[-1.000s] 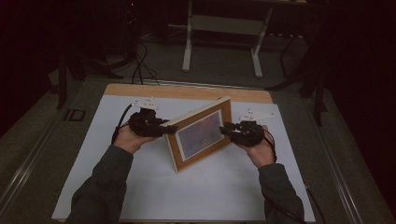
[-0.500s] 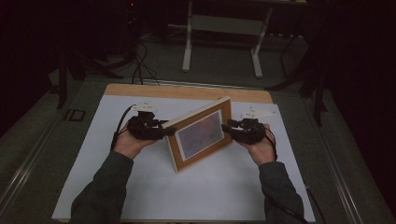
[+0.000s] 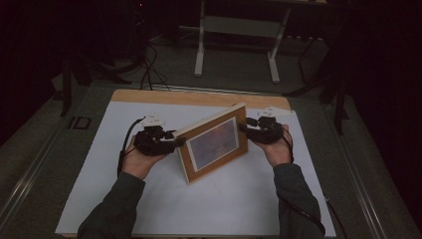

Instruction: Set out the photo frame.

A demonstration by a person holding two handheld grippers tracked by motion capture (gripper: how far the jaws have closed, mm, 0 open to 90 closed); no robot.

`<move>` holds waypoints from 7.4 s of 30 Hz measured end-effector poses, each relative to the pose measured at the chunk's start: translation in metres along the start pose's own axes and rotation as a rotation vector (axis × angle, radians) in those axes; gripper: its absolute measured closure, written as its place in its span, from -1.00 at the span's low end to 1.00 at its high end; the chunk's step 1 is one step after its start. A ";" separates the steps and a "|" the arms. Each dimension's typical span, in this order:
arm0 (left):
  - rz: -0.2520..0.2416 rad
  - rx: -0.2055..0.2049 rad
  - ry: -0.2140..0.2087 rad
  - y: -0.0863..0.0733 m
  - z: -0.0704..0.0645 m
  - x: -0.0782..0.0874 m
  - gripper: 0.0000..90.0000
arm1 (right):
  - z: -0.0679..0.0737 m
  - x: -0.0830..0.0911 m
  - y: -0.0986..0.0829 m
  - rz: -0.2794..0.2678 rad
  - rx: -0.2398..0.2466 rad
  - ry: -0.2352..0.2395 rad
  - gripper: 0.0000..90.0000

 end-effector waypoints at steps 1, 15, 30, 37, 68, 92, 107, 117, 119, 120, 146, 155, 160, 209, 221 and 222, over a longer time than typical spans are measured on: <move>-0.002 0.003 0.005 -0.001 -0.001 -0.001 0.24 | -0.001 -0.001 0.001 -0.002 0.002 -0.004 0.21; 0.024 0.008 0.042 -0.014 -0.009 -0.013 0.28 | -0.018 -0.012 0.012 -0.016 -0.028 0.007 0.14; 0.041 -0.025 0.046 -0.008 -0.012 -0.016 0.43 | -0.026 -0.021 0.019 -0.001 0.033 0.105 -0.10; 0.050 -0.045 0.046 -0.004 -0.010 -0.016 0.42 | -0.026 -0.029 0.021 0.026 0.053 0.126 -0.29; 0.071 -0.037 -0.007 0.019 0.026 -0.024 0.47 | -0.034 -0.031 0.018 0.010 -0.041 0.172 -0.08; 0.010 0.056 -0.104 0.029 0.050 -0.031 0.37 | -0.031 -0.015 0.012 -0.005 -0.082 0.125 0.16; -0.038 0.056 -0.095 0.035 0.057 -0.036 0.26 | -0.027 -0.011 0.001 -0.022 -0.115 0.115 0.27; -0.058 0.049 -0.082 0.040 0.065 -0.041 0.17 | -0.025 -0.011 -0.002 -0.031 -0.138 0.108 0.32; -0.062 0.056 -0.082 0.039 0.068 -0.041 0.16 | -0.023 -0.012 -0.001 -0.030 -0.141 0.105 0.33; -0.065 0.058 -0.086 0.039 0.069 -0.041 0.16 | -0.023 -0.013 -0.001 -0.030 -0.142 0.106 0.33; 0.011 0.134 -0.158 0.034 0.063 -0.035 0.12 | -0.016 -0.002 -0.012 0.006 -0.163 0.161 0.38; 0.005 0.137 -0.157 0.029 0.061 -0.032 0.12 | -0.011 0.000 -0.014 0.011 -0.135 0.158 0.39; -0.002 0.146 -0.161 0.027 0.061 -0.032 0.11 | -0.010 -0.001 -0.014 0.010 -0.125 0.145 0.39; -0.011 0.112 -0.178 0.004 0.066 -0.011 0.01 | -0.011 0.012 -0.025 0.049 -0.074 0.151 0.27; -0.061 0.134 -0.155 -0.019 0.078 0.012 0.07 | -0.013 0.017 -0.040 0.067 -0.057 0.164 0.42; -0.058 0.139 -0.138 -0.021 0.079 0.012 0.08 | -0.013 0.017 -0.041 0.066 -0.058 0.167 0.43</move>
Point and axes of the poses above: each handheld gripper's, and its own axes: x roughly backward along the jaws, y roughly out of its top, z roughly to its left, the point moved 2 cm from there along -x, roughly forward along the jaws, and after that the axes turned 14 degrees about z, right-handed, at the moved point
